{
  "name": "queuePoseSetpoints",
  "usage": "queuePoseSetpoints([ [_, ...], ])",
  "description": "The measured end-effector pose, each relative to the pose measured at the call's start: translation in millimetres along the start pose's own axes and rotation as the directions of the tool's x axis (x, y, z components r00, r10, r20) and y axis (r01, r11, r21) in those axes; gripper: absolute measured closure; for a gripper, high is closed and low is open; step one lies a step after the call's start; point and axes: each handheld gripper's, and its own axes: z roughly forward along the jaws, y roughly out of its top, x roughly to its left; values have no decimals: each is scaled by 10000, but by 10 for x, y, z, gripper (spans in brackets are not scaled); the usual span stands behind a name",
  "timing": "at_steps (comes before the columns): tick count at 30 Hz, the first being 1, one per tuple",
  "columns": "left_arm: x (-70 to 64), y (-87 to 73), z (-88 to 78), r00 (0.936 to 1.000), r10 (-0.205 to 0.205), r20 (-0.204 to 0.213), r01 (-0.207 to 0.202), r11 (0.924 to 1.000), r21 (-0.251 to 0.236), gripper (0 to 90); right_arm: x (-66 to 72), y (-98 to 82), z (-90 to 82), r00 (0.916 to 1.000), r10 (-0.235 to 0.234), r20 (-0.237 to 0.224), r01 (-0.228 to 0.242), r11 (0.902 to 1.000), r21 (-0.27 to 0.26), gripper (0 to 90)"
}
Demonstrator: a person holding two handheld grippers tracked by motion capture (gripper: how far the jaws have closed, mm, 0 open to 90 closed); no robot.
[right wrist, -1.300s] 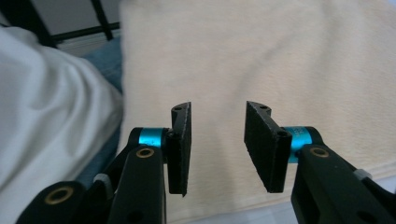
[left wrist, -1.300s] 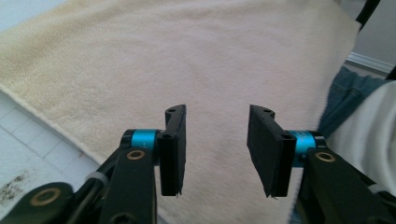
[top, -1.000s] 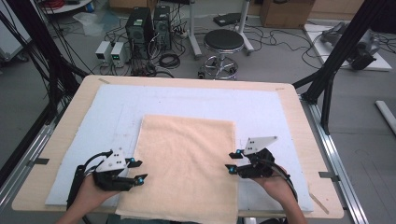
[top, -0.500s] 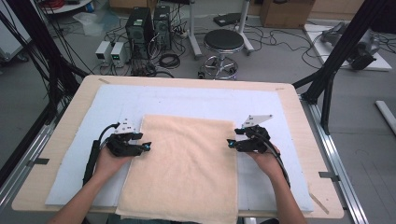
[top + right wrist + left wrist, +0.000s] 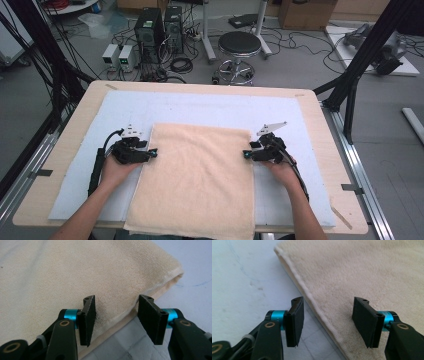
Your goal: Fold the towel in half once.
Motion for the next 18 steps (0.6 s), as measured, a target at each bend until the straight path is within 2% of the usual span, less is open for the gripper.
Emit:
queuePoseSetpoints([
  [3, -11, 4, 6, 10000, 6, 49, -6, 10000, 4, 503, -8, 0, 2, 9999, 116, 17, -116, 9999, -18, 506],
  [7, -4, 6, 6, 9992, -367, 177, 368, 9993, -64, 612, -25, 2, 6, 9981, 613, 50, -613, 9981, -100, 597],
  [8, -4, 4, 7, 9984, -445, 338, 448, 9990, -75, 655, -28, 6, 6, 9978, 666, 28, -665, 9978, -80, 627],
  [9, -6, 3, 13, 9972, -497, 565, 502, 9987, -89, 717, -28, 14, 7, 9972, 747, -59, -748, 9972, -37, 693],
  [10, -18, 4, 17, 9968, -498, 623, 504, 9987, -73, 786, -21, 25, 16, 9965, 793, -261, -793, 9969, 4, 771],
  [11, -29, 9, 17, 9973, -449, 581, 454, 9989, -69, 802, -6, 41, 30, 9971, 654, -376, -653, 9979, 42, 795],
  [13, -26, 9, 13, 9973, -480, 563, 485, 9988, -84, 816, 19, 81, 32, 9991, 312, -295, -305, 9993, 224, 812],
  [15, -20, 12, 3, 9980, -427, 476, 432, 9990, -108, 825, 19, 114, 21, 9996, 165, -244, -157, 9993, 349, 821],
  [16, -28, 16, 7, 9982, -424, 414, 431, 9989, -172, 828, 20, 129, 12, 9998, 108, -151, -104, 9996, 249, 824],
  [18, -20, 40, 9, 9996, -249, 136, 252, 9993, -267, 832, 8, 161, 22, 10000, 12, -72, -10, 9994, 332, 825],
])
